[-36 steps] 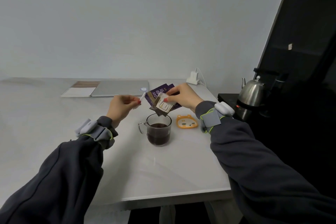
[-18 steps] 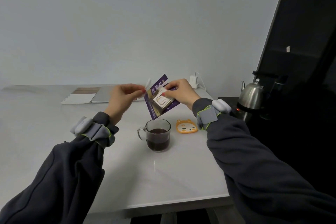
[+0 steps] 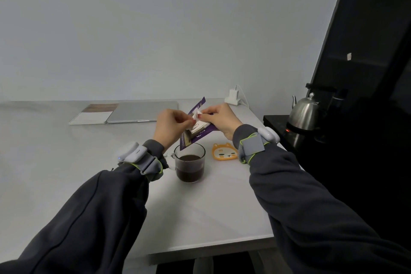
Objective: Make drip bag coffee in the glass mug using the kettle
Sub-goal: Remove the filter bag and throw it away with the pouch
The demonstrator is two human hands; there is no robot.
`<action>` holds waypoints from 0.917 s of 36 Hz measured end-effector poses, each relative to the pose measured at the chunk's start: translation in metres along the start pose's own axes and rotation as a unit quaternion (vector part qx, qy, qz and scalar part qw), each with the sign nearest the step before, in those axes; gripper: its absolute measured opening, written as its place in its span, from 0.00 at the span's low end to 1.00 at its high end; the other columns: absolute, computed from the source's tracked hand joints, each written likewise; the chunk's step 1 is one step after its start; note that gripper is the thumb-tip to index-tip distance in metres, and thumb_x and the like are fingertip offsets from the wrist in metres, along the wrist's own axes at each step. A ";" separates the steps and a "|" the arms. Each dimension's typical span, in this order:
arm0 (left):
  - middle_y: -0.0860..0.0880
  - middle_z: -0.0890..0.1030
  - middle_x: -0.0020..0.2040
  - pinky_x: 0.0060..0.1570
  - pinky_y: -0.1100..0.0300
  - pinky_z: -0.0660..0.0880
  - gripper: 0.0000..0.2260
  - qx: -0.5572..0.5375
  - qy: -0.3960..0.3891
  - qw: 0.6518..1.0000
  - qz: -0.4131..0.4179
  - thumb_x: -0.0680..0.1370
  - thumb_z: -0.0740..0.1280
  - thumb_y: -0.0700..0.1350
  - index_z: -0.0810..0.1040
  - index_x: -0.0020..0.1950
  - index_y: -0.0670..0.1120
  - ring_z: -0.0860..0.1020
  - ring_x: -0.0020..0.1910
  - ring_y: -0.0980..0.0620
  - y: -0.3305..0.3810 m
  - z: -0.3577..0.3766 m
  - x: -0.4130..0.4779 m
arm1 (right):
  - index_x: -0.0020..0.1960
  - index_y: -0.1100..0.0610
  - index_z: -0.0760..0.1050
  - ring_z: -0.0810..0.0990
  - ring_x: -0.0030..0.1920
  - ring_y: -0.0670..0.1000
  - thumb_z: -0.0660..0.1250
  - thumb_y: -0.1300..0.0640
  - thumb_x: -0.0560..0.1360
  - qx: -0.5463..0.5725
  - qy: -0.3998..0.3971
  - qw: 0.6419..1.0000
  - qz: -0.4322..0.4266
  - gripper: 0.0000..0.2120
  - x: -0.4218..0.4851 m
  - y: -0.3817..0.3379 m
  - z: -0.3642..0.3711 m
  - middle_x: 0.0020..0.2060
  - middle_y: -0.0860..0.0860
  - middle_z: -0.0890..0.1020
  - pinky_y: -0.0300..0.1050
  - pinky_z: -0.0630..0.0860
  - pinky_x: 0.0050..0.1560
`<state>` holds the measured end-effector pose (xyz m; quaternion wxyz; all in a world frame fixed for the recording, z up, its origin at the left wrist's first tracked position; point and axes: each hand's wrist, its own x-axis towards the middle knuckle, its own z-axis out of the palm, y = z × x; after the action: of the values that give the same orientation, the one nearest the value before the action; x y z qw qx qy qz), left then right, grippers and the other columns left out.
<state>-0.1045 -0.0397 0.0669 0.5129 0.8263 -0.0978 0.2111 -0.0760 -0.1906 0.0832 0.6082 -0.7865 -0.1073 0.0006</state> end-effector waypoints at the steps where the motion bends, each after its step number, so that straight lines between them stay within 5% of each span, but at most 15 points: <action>1: 0.50 0.80 0.31 0.31 0.75 0.70 0.01 0.004 0.001 1.000 0.000 0.71 0.72 0.36 0.83 0.39 0.39 0.75 0.26 0.65 0.001 0.002 0.002 | 0.53 0.65 0.79 0.78 0.42 0.53 0.70 0.61 0.74 0.007 0.001 1.000 0.002 0.10 0.000 0.001 0.001 0.43 0.58 0.80 0.47 0.77 0.48; 12: 0.50 0.78 0.27 0.28 0.71 0.66 0.03 0.061 0.002 0.998 -0.012 0.69 0.72 0.39 0.83 0.35 0.40 0.71 0.23 0.63 -0.004 0.011 0.007 | 0.48 0.64 0.82 0.81 0.41 0.54 0.72 0.50 0.71 0.051 0.000 0.998 0.032 0.16 -0.003 0.008 0.003 0.42 0.60 0.83 0.50 0.79 0.53; 19: 0.48 0.80 0.33 0.33 0.68 0.66 0.02 0.101 0.010 0.995 0.016 0.69 0.74 0.42 0.84 0.39 0.43 0.72 0.31 0.60 0.003 0.010 0.006 | 0.50 0.64 0.81 0.79 0.43 0.53 0.71 0.63 0.71 0.017 0.048 0.998 0.033 0.08 0.002 0.012 0.001 0.42 0.56 0.81 0.39 0.76 0.41; 24: 0.51 0.73 0.34 0.33 0.63 0.64 0.07 0.088 0.064 0.994 0.011 0.71 0.73 0.50 0.84 0.44 0.47 0.70 0.34 0.56 -0.003 0.002 0.009 | 0.48 0.63 0.81 0.82 0.46 0.56 0.70 0.65 0.70 0.016 0.067 0.996 0.048 0.07 0.008 0.010 0.003 0.45 0.59 0.83 0.48 0.79 0.49; 27: 0.49 0.76 0.37 0.34 0.62 0.65 0.12 0.053 0.086 0.994 -0.034 0.76 0.68 0.49 0.83 0.50 0.42 0.70 0.33 0.56 -0.012 -0.001 0.007 | 0.49 0.65 0.80 0.81 0.40 0.55 0.70 0.67 0.70 0.038 0.074 0.995 0.060 0.08 0.010 0.009 0.002 0.44 0.61 0.82 0.47 0.80 0.44; 33: 0.44 0.80 0.48 0.46 0.61 0.66 0.14 0.040 0.065 0.989 -0.125 0.80 0.61 0.47 0.80 0.56 0.38 0.74 0.48 0.48 -0.031 -0.009 -0.001 | 0.39 0.58 0.77 0.80 0.34 0.49 0.69 0.67 0.71 0.070 0.084 0.991 0.078 0.05 0.007 0.005 -0.002 0.40 0.57 0.81 0.35 0.76 0.27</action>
<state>-0.0962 -0.0174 0.0450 0.5074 0.8362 0.0482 0.2024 -0.0682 -0.1924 0.0795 0.6666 -0.7453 0.0064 -0.0107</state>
